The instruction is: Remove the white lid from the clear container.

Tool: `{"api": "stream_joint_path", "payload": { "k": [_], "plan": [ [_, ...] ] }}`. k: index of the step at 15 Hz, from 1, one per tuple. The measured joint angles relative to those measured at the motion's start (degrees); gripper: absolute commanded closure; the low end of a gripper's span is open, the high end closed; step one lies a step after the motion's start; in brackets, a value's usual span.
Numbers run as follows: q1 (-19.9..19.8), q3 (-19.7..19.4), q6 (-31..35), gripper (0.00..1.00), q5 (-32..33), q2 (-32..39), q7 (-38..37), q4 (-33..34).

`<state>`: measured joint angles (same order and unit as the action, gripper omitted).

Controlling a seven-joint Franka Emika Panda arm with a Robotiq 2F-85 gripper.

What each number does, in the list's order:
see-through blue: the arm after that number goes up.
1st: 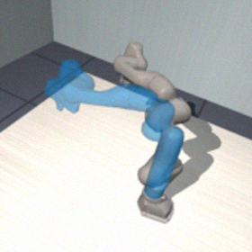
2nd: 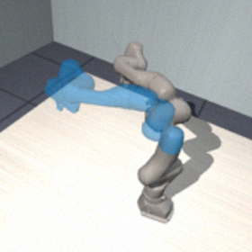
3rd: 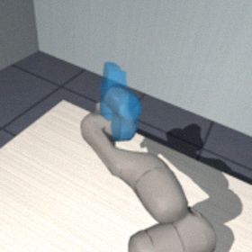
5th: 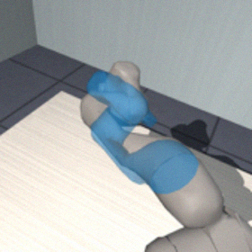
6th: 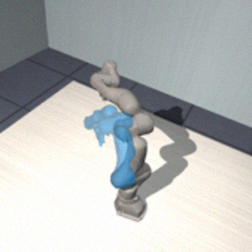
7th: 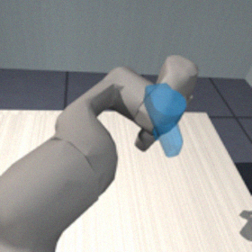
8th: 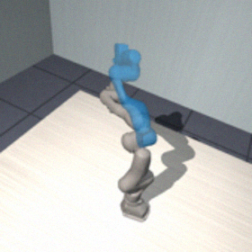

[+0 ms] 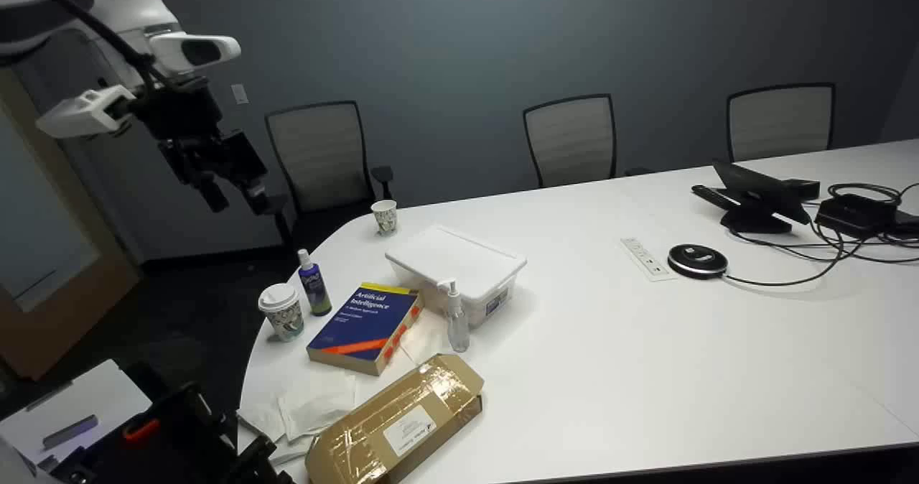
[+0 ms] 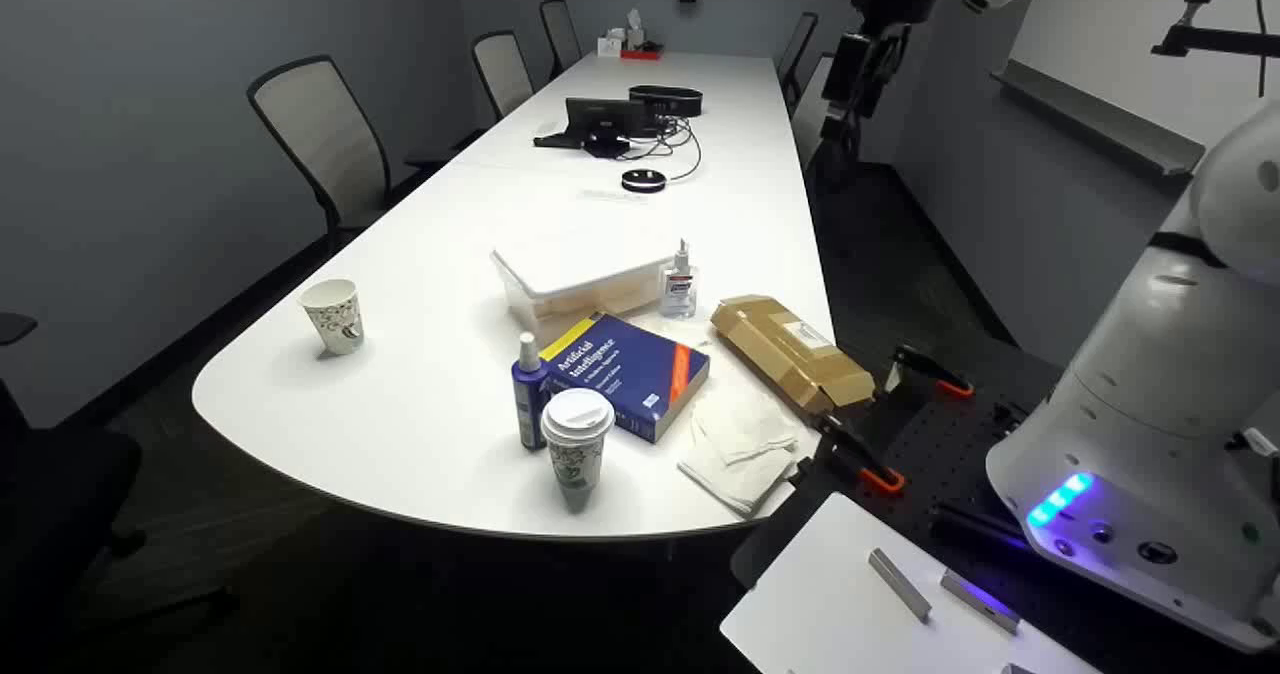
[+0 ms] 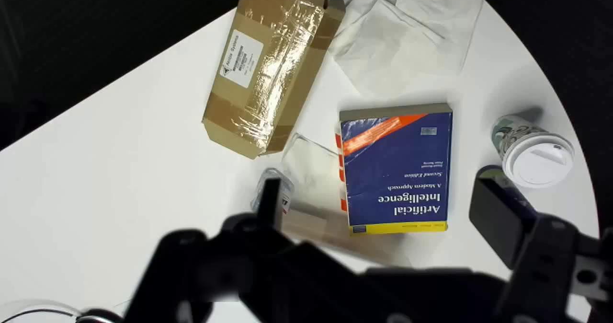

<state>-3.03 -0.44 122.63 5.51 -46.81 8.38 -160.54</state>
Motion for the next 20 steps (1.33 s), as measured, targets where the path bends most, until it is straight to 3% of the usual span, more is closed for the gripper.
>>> {"api": "stream_joint_path", "payload": {
  "k": [12, 15, 20],
  "plan": [
    [0.0, 0.0, 1.0, 0.00, 0.0, 1.8, -1.2, 1.6],
    [0.0, 0.7, 5.1, 0.00, 0.0, 6.9, -4.4, 5.9],
    [-0.1, 4.5, 12.1, 0.00, 1.2, 23.2, -11.4, 19.7]
  ]
}}
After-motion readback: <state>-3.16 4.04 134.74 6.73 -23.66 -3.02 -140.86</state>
